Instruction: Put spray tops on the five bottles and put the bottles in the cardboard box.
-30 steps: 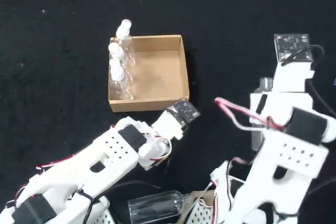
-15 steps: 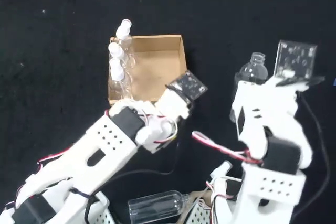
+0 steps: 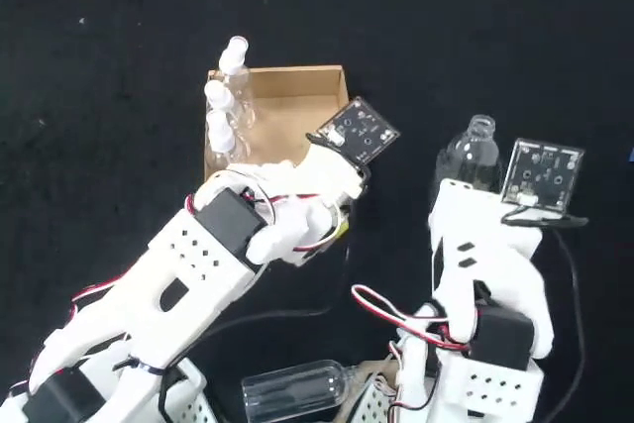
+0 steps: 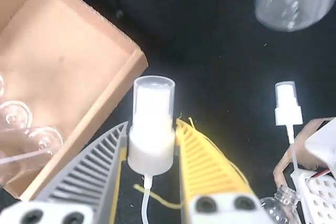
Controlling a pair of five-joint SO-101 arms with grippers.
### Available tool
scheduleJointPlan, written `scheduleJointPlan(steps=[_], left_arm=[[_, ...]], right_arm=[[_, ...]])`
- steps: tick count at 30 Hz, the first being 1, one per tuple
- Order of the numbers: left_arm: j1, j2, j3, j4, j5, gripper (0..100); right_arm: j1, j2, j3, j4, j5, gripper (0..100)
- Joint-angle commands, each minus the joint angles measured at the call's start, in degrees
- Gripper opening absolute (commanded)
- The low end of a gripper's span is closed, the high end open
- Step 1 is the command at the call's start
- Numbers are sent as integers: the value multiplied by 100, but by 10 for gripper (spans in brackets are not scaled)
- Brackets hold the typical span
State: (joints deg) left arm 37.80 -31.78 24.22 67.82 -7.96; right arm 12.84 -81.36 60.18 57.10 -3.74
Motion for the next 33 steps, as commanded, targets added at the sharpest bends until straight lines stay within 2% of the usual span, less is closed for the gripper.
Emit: scheduleJointPlan(steps=[1,8,14,24,27,33], left_arm=[[-171,-229,-752,-97,18,30],[-787,-229,-1499,-325,18,30],[-813,-202,-1543,-2040,53,30],[-804,-220,-1543,-4571,62,30],[-804,-220,-1543,-4879,62,30],[-804,-220,-1077,-4949,62,30]], right_arm=[[-62,-330,57,-193,-202,11],[-70,-866,330,-220,-255,11],[-536,-1402,1007,-782,-255,11],[-1178,-2079,1437,-800,-220,11],[-1310,-2149,1543,-809,-211,11],[-1688,-2158,1763,-1134,-211,11]])
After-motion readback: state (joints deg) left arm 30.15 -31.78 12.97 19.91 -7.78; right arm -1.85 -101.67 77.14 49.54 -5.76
